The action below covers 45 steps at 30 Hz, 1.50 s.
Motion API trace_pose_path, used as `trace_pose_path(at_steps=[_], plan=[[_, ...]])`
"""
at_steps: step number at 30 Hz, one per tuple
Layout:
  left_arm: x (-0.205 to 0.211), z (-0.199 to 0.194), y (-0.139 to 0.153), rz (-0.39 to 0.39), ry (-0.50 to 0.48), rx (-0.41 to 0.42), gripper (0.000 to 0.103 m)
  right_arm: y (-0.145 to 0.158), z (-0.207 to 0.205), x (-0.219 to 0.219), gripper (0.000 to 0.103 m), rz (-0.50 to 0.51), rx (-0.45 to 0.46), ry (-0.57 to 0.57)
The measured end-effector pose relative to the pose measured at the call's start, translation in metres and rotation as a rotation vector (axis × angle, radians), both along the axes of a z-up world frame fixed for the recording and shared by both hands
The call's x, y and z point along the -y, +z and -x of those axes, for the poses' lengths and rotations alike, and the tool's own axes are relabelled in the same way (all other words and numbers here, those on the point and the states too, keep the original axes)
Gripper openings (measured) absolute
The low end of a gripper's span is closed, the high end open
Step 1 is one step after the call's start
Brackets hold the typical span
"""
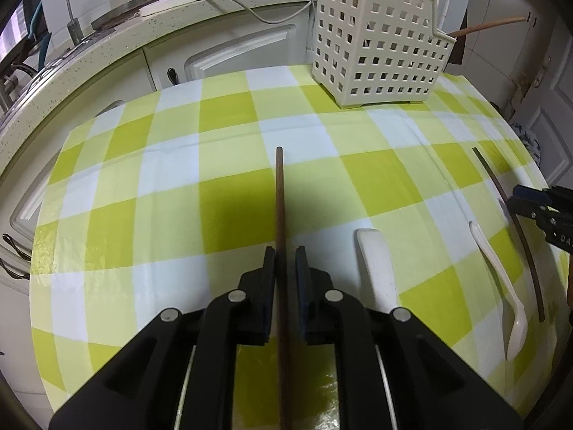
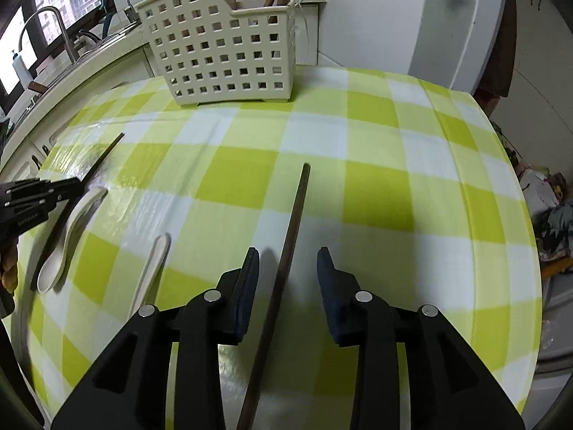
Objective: Organize utensils
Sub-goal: 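Close the left tool on a chopstick while the right tool grasps another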
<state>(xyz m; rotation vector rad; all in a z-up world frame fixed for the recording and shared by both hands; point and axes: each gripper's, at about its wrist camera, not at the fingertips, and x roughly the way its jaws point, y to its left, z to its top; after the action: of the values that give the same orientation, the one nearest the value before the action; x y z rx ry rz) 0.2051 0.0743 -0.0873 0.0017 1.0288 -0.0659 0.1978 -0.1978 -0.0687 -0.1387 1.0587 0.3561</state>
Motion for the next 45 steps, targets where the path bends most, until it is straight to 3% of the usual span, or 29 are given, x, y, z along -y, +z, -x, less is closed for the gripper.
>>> trace_pose_path(at_steps=[9,11,13,19,35,45], plan=[[0.002,-0.005,0.000,-0.017,-0.014,0.000,0.013,-0.006,0.005,-0.001,0.032,0.028,-0.004,-0.012],[0.001,-0.006,0.000,-0.031,-0.012,0.000,0.008,-0.006,0.004,-0.002,0.029,0.032,0.002,-0.012],[-0.001,-0.006,0.000,-0.022,-0.012,-0.004,0.006,-0.006,0.004,-0.003,0.016,0.034,0.004,-0.007],[-0.002,-0.005,0.002,-0.023,-0.019,0.004,0.006,-0.005,0.002,-0.007,0.008,0.033,0.006,0.005],[0.004,0.029,0.073,-0.029,-0.017,0.170,0.006,0.052,0.021,-0.004,0.006,-0.026,0.119,0.019],[0.010,0.036,0.070,-0.030,-0.024,0.159,0.006,0.017,0.007,0.002,0.012,0.000,0.000,-0.016]])
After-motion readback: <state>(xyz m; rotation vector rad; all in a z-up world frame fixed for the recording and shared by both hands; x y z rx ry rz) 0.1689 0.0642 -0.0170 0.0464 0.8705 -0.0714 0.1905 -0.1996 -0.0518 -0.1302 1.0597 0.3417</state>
